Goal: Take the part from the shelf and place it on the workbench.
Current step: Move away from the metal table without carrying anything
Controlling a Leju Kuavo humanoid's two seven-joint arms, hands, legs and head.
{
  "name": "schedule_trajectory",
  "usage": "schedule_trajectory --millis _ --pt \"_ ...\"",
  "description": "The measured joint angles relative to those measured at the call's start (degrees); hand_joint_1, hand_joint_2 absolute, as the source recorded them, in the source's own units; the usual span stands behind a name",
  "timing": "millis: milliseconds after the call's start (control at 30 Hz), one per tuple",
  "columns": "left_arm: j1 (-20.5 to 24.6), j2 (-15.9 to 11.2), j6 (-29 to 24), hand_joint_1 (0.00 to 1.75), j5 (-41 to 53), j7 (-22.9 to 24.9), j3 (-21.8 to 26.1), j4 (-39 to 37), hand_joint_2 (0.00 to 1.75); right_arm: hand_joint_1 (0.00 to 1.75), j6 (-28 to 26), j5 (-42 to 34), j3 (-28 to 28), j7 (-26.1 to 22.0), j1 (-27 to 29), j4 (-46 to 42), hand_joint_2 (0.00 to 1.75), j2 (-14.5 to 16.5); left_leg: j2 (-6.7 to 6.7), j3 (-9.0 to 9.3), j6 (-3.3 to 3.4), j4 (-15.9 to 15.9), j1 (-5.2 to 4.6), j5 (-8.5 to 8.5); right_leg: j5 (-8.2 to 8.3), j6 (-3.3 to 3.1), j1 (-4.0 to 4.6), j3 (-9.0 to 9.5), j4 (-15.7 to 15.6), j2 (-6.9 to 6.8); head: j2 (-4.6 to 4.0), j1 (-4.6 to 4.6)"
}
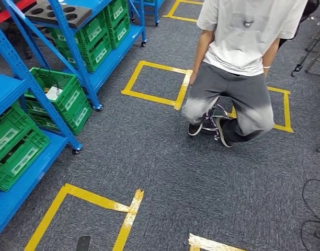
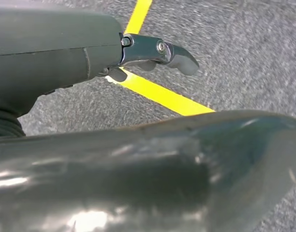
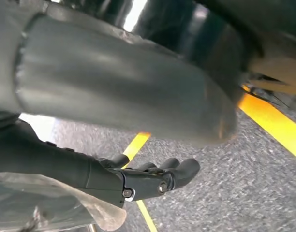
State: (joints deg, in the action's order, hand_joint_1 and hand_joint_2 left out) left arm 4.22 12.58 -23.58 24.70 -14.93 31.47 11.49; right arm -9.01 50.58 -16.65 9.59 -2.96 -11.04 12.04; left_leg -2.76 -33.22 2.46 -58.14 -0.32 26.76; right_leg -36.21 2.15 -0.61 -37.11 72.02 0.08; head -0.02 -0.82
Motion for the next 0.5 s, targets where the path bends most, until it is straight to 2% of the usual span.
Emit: schedule_trajectory --millis 33,67,100,133,167,233,267,333,367,433,467,500 --pt "0.0 0.0 0.0 0.0 0.0 0.0 0.0 0.0 0.0 0.0 0.0 0.0 0.0 0.0 0.0 0.0 0.0 0.0 -0.83 0.12 -0.08 -0.1 0.02 0.07 2.63 -0.14 -0.02 1.17 -3.5 0.48 0.0 0.0" --pt "0.0 0.0 0.0 0.0 0.0 0.0 0.0 0.0 0.0 0.0 0.0 0.0 0.0 0.0 0.0 0.0 0.0 0.0 -1.61 0.2 -0.24 -0.1 0.02 0.16 4.75 -0.32 -0.07 2.66 -7.4 1.67 0.0 0.0" --pt "0.1 0.1 0.0 0.0 0.0 0.0 0.0 0.0 0.0 0.0 0.0 0.0 0.0 0.0 0.0 0.0 0.0 0.0 -2.31 0.17 -0.44 -0.3 0.02 0.26 6.15 -0.49 -0.18 4.05 -10.9 2.86 0.0 -0.02" --pt "0.1 0.1 0.0 0.0 0.0 0.0 0.0 0.0 0.0 0.0 0.0 0.0 0.0 0.0 0.0 0.0 0.0 0.0 -2.88 0.04 -0.71 -0.4 0.08 0.28 6.67 -0.65 -0.2 5.04 -13.0 3.82 0.0 -0.03" --pt "0.1 0.1 0.0 0.0 0.0 0.0 0.0 0.0 0.0 0.0 0.0 0.0 0.0 0.0 -0.1 0.0 0.0 0.0 -3.41 -0.16 -1.04 -0.4 0.17 0.22 6.51 -0.85 -0.18 5.54 -13.8 4.36 0.0 -0.04" --pt "-0.1 0.1 0.0 0.0 0.0 0.0 0.0 0.0 0.0 0.0 0.0 0.0 0.0 0.0 -0.2 0.0 0.0 0.0 -4.23 -0.44 -1.72 -0.3 0.39 0.08 6.66 -1.35 -0.15 6.07 -14.2 3.5 0.0 -0.05" --pt "-0.2 0.0 0.0 0.0 0.0 0.0 0.0 0.0 0.0 0.0 0.0 0.0 0.0 0.0 -0.2 0.0 0.0 0.0 -3.59 -0.62 -2.01 -0.8 0.35 0.41 6.79 -1.69 -0.21 6.29 -14.5 2.87 0.0 -0.07" --pt "-0.1 0.0 0.0 0.0 0.0 0.0 0.0 0.0 0.0 0.0 0.0 0.0 0.0 0.0 0.0 0.0 0.0 0.0 -0.81 -2.18 -2.48 -4.3 0.2 2.61 6.92 -2.3 -0.32 6.74 -15.0 1.28 0.0 -0.29" --pt "0.0 0.0 0.0 0.0 0.0 0.0 0.0 0.0 0.0 0.0 0.0 0.0 0.0 0.0 0.0 0.0 0.0 0.0 0.73 -3.73 -2.71 -7.7 0.18 4.34 6.82 -2.49 -0.23 6.89 -15.1 0.43 0.0 -0.38" --pt "0.0 0.0 0.0 0.0 0.0 0.1 0.0 0.0 0.0 0.0 0.3 0.0 0.0 -0.1 0.1 0.0 0.0 0.0 1.82 -6.99 -3.13 -14.6 0.46 7.03 6.57 -2.69 -0.11 7.06 -15.1 -1.3 0.0 -0.45" --pt "-0.1 0.0 0.0 0.0 0.0 0.1 0.0 0.0 0.0 0.0 0.5 0.0 0.0 -0.1 0.1 0.0 0.0 0.0 1.98 -7.75 -3.28 -16.2 0.62 7.15 6.43 -2.7 -0.08 7.16 -15.1 -2.08 0.0 -0.45" --pt "-0.1 0.0 0.1 0.0 0.1 0.1 0.0 0.0 0.0 0.0 0.7 0.0 0.0 -0.1 0.1 0.0 0.0 0.0 2.14 -7.43 -3.37 -15.6 0.74 6.15 6.29 -2.65 -0.07 7.31 -15.1 -2.77 0.0 -0.46"
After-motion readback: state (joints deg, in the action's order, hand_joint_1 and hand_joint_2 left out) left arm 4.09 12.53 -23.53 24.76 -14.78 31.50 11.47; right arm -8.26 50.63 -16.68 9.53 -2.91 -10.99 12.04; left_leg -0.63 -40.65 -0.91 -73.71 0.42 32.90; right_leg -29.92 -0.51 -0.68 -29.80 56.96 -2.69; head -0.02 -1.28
